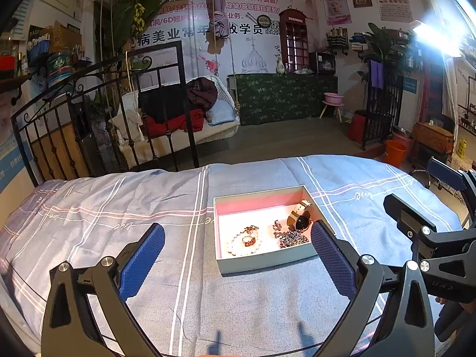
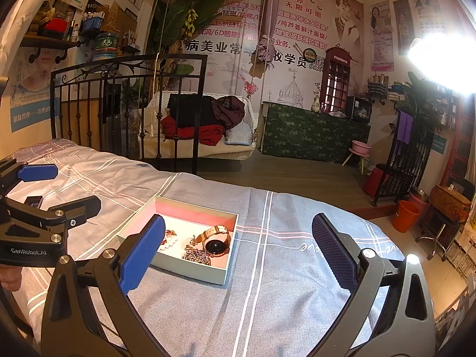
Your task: Organize jewelry
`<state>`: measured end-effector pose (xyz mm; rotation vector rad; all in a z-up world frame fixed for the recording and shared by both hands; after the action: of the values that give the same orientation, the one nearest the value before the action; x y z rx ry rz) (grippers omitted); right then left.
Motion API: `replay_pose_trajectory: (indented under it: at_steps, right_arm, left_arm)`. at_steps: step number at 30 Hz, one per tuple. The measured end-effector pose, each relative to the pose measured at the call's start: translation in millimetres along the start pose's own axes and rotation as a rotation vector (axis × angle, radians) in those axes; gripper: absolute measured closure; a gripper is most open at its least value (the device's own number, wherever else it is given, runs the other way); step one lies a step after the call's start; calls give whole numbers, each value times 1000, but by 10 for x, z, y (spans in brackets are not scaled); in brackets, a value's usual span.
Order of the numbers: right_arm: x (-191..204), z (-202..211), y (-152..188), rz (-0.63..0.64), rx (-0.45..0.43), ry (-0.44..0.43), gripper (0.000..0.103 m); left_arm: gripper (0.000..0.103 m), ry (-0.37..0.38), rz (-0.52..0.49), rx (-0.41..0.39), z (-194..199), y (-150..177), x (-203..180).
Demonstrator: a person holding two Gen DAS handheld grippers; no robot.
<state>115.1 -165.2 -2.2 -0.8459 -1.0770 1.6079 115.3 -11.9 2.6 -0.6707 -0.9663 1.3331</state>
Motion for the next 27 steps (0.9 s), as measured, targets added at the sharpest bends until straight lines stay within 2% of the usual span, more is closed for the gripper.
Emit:
replay_pose_trajectory:
  at_steps: [8, 12, 14, 16, 19, 27]
  right_arm:
    - [3, 4, 0, 0, 0, 0, 6]
    - [3, 1, -6, 0, 0, 0, 6]
    - [3, 2, -8, 1, -1, 3, 6]
    - [21, -8, -17, -2, -3, 2, 6]
    - [35, -13, -18, -1, -3, 6, 6]
    - [39, -16, -15, 2, -2, 6, 6]
  left_arm:
    - [6, 11, -24, 0, -7, 13, -33]
    - [6, 24, 2, 8, -6, 32, 5]
    - [6, -5, 0, -5, -6, 25, 20]
    - [6, 3, -1, 18, -35, 18, 23]
    - [6, -26, -17, -4, -19, 25, 15]
    - [6, -24, -13, 2, -32, 7, 21]
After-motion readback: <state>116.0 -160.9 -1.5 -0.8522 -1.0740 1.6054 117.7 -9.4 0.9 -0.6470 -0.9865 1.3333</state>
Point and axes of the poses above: each gripper's, at about its wrist camera, not at the fingertips, and z roughly against the way its jaws point, x to its left, y to its underside, the point moved 3 cm from there along -z, roughly the way its jaws point, and after that the axes turned 12 degrees about -y, right-handed, at the moved point
